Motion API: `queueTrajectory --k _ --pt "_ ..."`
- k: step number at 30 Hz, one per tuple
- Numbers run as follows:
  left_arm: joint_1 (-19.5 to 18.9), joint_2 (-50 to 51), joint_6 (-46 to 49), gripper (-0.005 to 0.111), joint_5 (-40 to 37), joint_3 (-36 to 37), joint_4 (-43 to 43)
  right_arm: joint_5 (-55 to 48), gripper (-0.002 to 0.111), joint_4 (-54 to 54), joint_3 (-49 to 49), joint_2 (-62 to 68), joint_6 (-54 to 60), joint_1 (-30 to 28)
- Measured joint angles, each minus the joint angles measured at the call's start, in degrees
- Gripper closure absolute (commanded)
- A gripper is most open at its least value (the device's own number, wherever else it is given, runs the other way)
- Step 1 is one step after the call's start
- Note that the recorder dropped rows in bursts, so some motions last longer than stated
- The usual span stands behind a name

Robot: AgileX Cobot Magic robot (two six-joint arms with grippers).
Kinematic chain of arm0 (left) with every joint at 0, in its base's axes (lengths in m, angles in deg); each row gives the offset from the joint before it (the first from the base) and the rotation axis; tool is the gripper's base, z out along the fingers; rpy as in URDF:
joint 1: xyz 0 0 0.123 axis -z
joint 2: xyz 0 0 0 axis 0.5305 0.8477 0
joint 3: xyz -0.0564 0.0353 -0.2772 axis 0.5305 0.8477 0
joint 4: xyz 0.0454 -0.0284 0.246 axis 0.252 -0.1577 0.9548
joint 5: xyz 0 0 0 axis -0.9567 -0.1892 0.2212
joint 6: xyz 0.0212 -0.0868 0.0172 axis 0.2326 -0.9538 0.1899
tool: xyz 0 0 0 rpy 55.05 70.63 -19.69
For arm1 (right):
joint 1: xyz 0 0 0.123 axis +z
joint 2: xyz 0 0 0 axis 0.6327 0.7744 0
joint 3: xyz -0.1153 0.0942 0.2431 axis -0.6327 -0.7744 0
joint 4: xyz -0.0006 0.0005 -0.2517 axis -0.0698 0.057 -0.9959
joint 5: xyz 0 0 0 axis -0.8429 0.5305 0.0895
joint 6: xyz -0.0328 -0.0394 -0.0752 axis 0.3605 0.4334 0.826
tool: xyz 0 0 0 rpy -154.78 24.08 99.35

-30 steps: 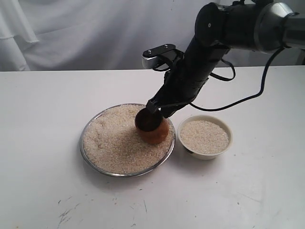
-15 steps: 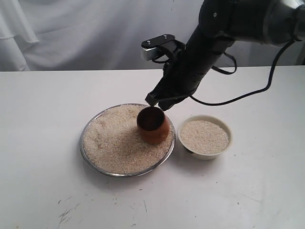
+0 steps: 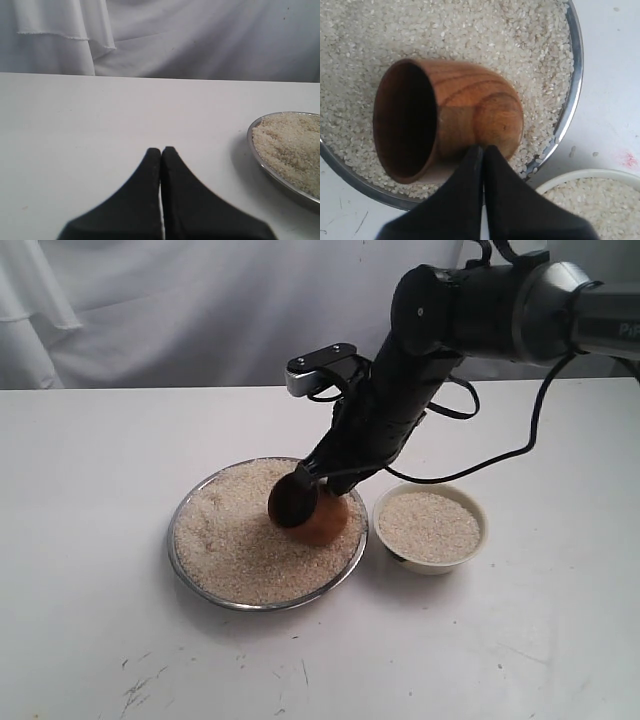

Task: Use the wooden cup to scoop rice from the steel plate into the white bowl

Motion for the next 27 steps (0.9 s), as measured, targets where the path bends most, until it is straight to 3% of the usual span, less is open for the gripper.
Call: queueTrajectory --k 27 --pt "0.0 0.0 0.0 0.107 0.0 0.0 0.0 6.7 0.108 1.1 0.0 1.6 1.3 4.0"
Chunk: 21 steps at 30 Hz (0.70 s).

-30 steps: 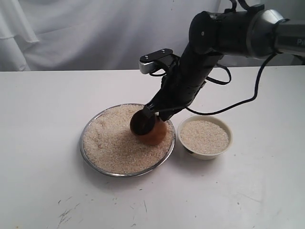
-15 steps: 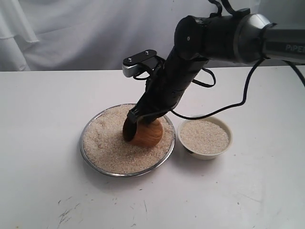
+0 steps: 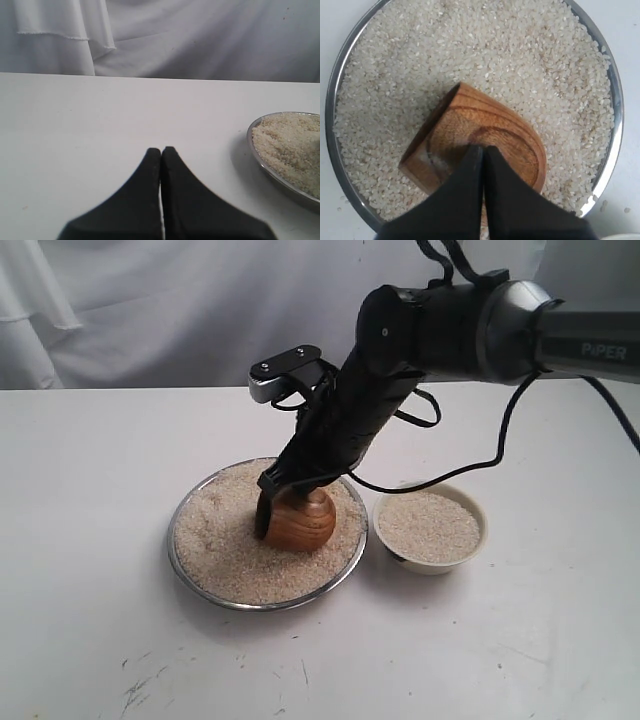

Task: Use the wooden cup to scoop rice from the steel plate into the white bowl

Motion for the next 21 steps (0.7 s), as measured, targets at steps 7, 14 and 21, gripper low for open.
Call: queueTrajectory --k 7,14,21 --pt "0.0 0.0 0.0 0.107 0.0 0.0 0.0 2.8 0.108 0.4 0.1 0.8 0.5 0.6" --pt "0.0 0.0 0.0 0.107 0.0 0.0 0.0 3.1 0.108 0.0 0.1 0.8 0.6 0.8" --pt "0.0 0.0 0.0 0.107 0.0 0.0 0.0 1.5 0.108 -1.5 0.0 -2.5 3.6 0.4"
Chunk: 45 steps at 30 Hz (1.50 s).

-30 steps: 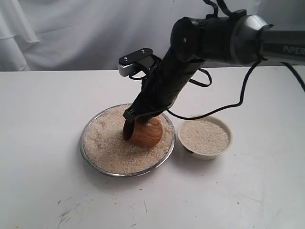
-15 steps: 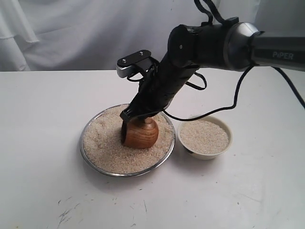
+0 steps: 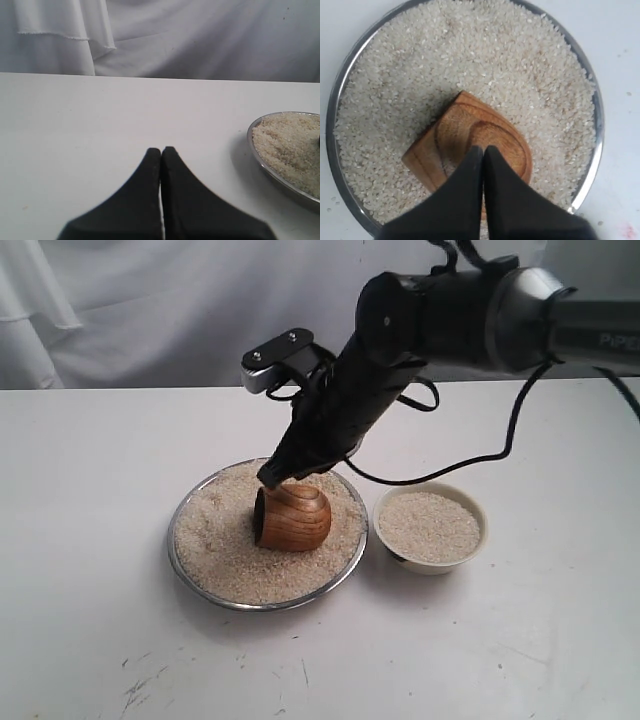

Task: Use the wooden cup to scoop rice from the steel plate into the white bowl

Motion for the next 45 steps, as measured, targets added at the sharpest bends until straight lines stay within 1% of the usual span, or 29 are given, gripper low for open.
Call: queueTrajectory --k 4,6,9,12,15,16,19,21,31,40,45 --pt "0.0 0.0 0.0 0.107 0.0 0.0 0.0 0.0 0.108 0.0 0.0 -2.5 3.1 -2.6" --pt "0.0 0.0 0.0 0.107 0.0 0.0 0.0 -0.6 0.108 -0.1 0.0 -3.2 6.5 -4.7" --pt "0.0 0.0 0.0 0.107 0.0 0.0 0.0 -3.4 0.102 -0.1 0.0 -3.5 14.5 -7.5" --pt "0.0 0.0 0.0 0.107 0.0 0.0 0.0 -6.7 0.089 1.8 -0.2 -3.5 23.5 -9.5" --pt "0.0 0.0 0.0 0.107 0.0 0.0 0.0 -9.7 0.07 6.8 -1.1 -3.5 34.0 -10.1" --pt "0.0 0.0 0.0 0.107 0.0 0.0 0.0 -10.6 0.061 8.1 -1.5 -3.5 37.1 -10.1" --pt "0.0 0.0 0.0 0.107 0.0 0.0 0.0 -11.9 0.044 12.6 -3.1 -3.5 41.8 -10.1" --pt "0.0 0.0 0.0 0.107 0.0 0.0 0.0 -10.8 0.039 14.0 -4.0 -3.5 42.8 -10.1" --pt "0.0 0.0 0.0 0.107 0.0 0.0 0.0 -3.0 0.038 16.4 -8.7 -3.5 53.7 -8.5" --pt "0.0 0.0 0.0 0.107 0.0 0.0 0.0 1.3 0.038 20.0 -9.4 -3.1 54.9 -8.4" --pt "0.0 0.0 0.0 0.107 0.0 0.0 0.0 2.3 0.038 21.3 -9.4 -0.5 55.1 -8.4"
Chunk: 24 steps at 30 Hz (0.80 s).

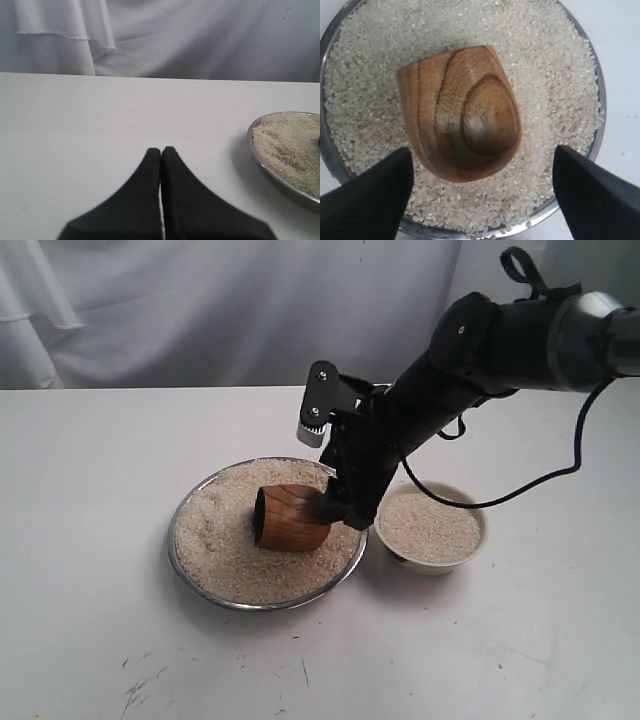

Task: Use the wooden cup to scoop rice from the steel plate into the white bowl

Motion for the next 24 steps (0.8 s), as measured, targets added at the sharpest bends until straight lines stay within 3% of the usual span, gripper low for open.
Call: queueTrajectory --k 21,24 --pt "0.0 0.0 0.0 0.107 0.0 0.0 0.0 2.5 0.038 7.3 0.0 1.6 2.9 2.8" --pt "0.0 0.0 0.0 0.107 0.0 0.0 0.0 2.7 0.032 8.9 0.0 1.6 2.9 2.8"
